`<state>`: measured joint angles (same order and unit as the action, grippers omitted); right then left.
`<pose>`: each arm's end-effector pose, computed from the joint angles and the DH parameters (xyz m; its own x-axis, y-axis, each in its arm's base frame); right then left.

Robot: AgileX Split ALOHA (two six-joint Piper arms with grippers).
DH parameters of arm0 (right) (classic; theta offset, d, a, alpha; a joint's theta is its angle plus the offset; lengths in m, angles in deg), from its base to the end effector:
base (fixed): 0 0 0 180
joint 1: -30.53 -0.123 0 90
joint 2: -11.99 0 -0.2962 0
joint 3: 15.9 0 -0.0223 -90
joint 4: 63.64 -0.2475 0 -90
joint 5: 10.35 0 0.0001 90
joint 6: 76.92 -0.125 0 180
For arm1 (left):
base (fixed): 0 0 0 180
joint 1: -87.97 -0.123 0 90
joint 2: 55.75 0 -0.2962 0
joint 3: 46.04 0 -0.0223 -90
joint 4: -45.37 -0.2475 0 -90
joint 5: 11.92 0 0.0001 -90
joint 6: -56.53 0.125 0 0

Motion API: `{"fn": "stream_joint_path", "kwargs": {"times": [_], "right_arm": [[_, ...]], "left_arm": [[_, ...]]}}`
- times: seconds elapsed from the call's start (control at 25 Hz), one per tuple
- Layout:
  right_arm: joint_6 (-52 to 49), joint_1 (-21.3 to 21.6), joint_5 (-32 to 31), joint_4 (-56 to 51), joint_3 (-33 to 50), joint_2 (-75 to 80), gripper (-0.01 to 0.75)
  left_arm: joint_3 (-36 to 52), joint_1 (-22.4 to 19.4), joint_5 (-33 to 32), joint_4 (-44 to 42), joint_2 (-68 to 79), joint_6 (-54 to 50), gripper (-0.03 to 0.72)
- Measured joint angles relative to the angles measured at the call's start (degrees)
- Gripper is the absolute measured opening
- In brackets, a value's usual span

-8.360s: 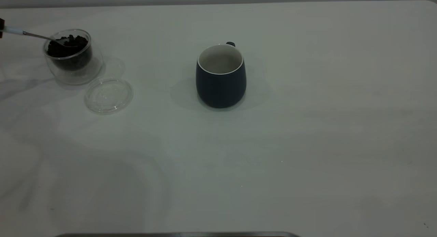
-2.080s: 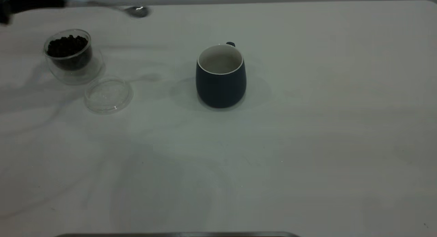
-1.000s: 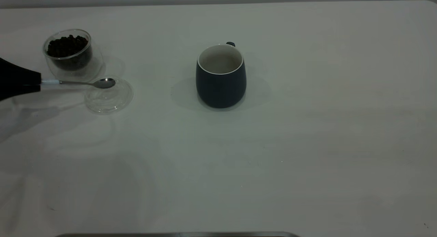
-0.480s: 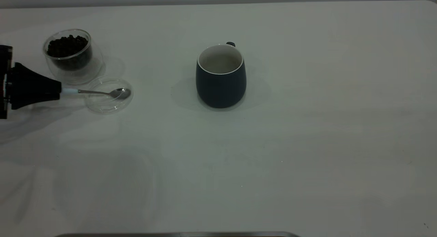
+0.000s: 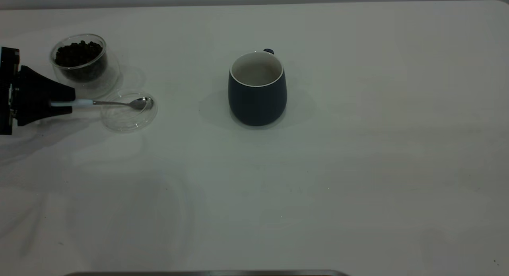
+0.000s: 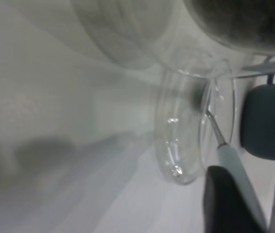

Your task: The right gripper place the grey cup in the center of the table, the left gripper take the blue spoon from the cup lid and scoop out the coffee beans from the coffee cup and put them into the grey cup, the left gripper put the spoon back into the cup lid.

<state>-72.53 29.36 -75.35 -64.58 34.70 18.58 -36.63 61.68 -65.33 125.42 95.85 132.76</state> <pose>0.0074 0.0020 0.2432 -0.5290 -0.0804 -0.8448 -0.0700 0.9962 -0.0510 0.3755 0.0752 -0.0389 -0.9000 -0.4133 -0.1386 -0.1572 0.6042 -0.7811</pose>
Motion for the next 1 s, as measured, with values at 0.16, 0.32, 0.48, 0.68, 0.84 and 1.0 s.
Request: {"fn": "stream_joint_path", "kwargs": {"times": [0.16, 0.32, 0.48, 0.68, 0.84, 1.0], "right_arm": [[0.0, 0.0, 0.0, 0.0, 0.0, 0.0, 0.459], [0.0, 0.0, 0.0, 0.0, 0.0, 0.0, 0.459], [0.0, 0.0, 0.0, 0.0, 0.0, 0.0, 0.459], [0.0, 0.0, 0.0, 0.0, 0.0, 0.0, 0.459], [0.0, 0.0, 0.0, 0.0, 0.0, 0.0, 0.459], [0.0, 0.0, 0.0, 0.0, 0.0, 0.0, 0.459]], "left_arm": [[-0.79, 0.0, 0.93, -0.43, 0.0, 0.59, 0.519], [-5.55, 0.0, 1.12, -7.46, 0.0, -0.15, 0.592], [-12.09, 0.0, 3.3, -18.41, -0.56, -7.34, 0.596], [-21.12, 0.0, 0.56, -33.16, -3.86, -19.33, 0.593], [-29.55, 0.0, -9.4, -37.32, -8.59, -26.36, 0.593], [-36.65, 1.12, -13.39, -41.45, -15.25, -35.09, 0.592]]}}
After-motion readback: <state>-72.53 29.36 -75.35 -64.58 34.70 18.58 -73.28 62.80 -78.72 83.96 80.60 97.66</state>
